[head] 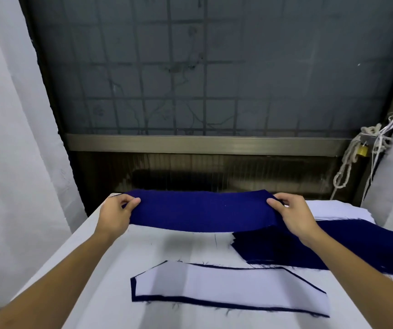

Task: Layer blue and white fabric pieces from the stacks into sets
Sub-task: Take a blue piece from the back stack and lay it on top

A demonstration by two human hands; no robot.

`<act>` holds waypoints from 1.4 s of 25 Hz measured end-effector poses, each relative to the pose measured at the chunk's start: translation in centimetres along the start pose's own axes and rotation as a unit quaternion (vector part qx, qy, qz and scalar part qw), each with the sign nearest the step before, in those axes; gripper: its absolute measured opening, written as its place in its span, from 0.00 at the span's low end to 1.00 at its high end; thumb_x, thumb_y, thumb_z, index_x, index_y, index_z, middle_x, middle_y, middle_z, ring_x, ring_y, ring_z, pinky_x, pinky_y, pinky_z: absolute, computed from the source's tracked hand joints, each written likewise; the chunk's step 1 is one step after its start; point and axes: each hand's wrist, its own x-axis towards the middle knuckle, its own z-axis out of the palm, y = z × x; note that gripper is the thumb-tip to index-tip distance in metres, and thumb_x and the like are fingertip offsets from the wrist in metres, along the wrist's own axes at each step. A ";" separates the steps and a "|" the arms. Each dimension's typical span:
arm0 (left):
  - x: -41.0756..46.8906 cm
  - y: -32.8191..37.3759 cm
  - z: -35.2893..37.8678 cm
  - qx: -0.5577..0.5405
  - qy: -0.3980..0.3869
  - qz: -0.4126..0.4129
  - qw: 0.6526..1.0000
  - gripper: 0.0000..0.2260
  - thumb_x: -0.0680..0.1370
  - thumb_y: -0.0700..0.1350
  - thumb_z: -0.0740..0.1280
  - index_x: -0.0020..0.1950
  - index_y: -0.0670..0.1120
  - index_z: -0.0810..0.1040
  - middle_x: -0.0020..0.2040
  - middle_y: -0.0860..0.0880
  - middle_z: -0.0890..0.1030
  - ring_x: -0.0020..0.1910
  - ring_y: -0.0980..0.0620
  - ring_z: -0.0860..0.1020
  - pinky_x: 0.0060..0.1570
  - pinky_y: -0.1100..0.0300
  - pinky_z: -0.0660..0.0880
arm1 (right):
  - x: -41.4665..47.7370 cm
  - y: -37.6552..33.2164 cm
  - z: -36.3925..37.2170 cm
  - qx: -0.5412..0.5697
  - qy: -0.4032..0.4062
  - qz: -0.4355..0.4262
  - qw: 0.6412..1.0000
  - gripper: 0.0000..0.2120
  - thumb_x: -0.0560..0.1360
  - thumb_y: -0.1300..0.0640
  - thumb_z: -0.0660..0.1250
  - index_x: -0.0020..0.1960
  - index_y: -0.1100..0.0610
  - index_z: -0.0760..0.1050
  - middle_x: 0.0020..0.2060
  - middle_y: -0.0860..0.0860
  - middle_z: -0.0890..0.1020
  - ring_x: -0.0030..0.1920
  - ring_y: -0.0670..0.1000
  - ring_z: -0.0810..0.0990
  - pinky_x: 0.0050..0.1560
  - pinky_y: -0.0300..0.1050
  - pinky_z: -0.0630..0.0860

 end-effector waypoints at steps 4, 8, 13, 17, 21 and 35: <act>-3.9 -1.2 1.2 0.040 -0.015 0.019 0.999 0.06 0.83 0.46 0.66 0.51 0.47 0.82 0.48 0.53 0.81 0.46 0.58 0.76 0.40 0.69 0.70 | -3.4 2.5 -1.5 0.006 -0.019 0.010 1.000 0.10 0.82 0.55 0.66 0.46 0.50 0.85 0.41 0.42 0.86 0.44 0.40 0.84 0.38 0.31 0.75; -6.9 -3.1 2.1 0.048 -0.040 -0.013 0.998 0.06 0.81 0.48 0.69 0.45 0.48 0.81 0.44 0.57 0.83 0.48 0.55 0.80 0.41 0.67 0.71 | -6.8 5.5 -2.4 0.036 -0.029 0.025 0.999 0.10 0.81 0.57 0.68 0.45 0.51 0.86 0.42 0.44 0.87 0.44 0.42 0.85 0.40 0.30 0.77; -9.8 -5.0 2.9 0.092 -0.069 -0.041 0.993 0.08 0.80 0.52 0.70 0.43 0.52 0.80 0.42 0.56 0.83 0.45 0.56 0.80 0.43 0.57 0.77 | -9.8 8.9 -2.2 0.002 -0.042 0.045 0.998 0.09 0.80 0.57 0.69 0.46 0.49 0.86 0.44 0.42 0.87 0.46 0.42 0.85 0.46 0.38 0.80; -12.0 -6.7 3.4 0.183 -0.062 -0.040 0.980 0.09 0.81 0.56 0.67 0.41 0.57 0.77 0.37 0.57 0.82 0.37 0.57 0.79 0.35 0.57 0.75 | -11.3 10.4 -1.7 -0.073 -0.009 0.040 0.996 0.08 0.79 0.56 0.71 0.47 0.44 0.84 0.45 0.34 0.85 0.50 0.41 0.83 0.52 0.41 0.78; -13.0 -7.3 3.8 0.257 -0.037 -0.002 0.966 0.10 0.82 0.59 0.64 0.41 0.60 0.74 0.36 0.60 0.80 0.35 0.60 0.77 0.32 0.60 0.71 | -12.4 11.1 -1.3 -0.169 0.046 -0.006 0.984 0.08 0.77 0.56 0.73 0.48 0.42 0.84 0.44 0.34 0.82 0.47 0.41 0.81 0.46 0.43 0.78; -13.0 -8.1 4.7 0.303 -0.020 0.123 0.945 0.09 0.78 0.51 0.71 0.43 0.51 0.74 0.37 0.57 0.74 0.38 0.51 0.72 0.39 0.53 0.72 | -12.4 11.9 -0.3 -0.443 0.061 -0.024 0.894 0.16 0.76 0.40 0.68 0.57 0.49 0.81 0.48 0.45 0.79 0.49 0.50 0.75 0.50 0.47 0.74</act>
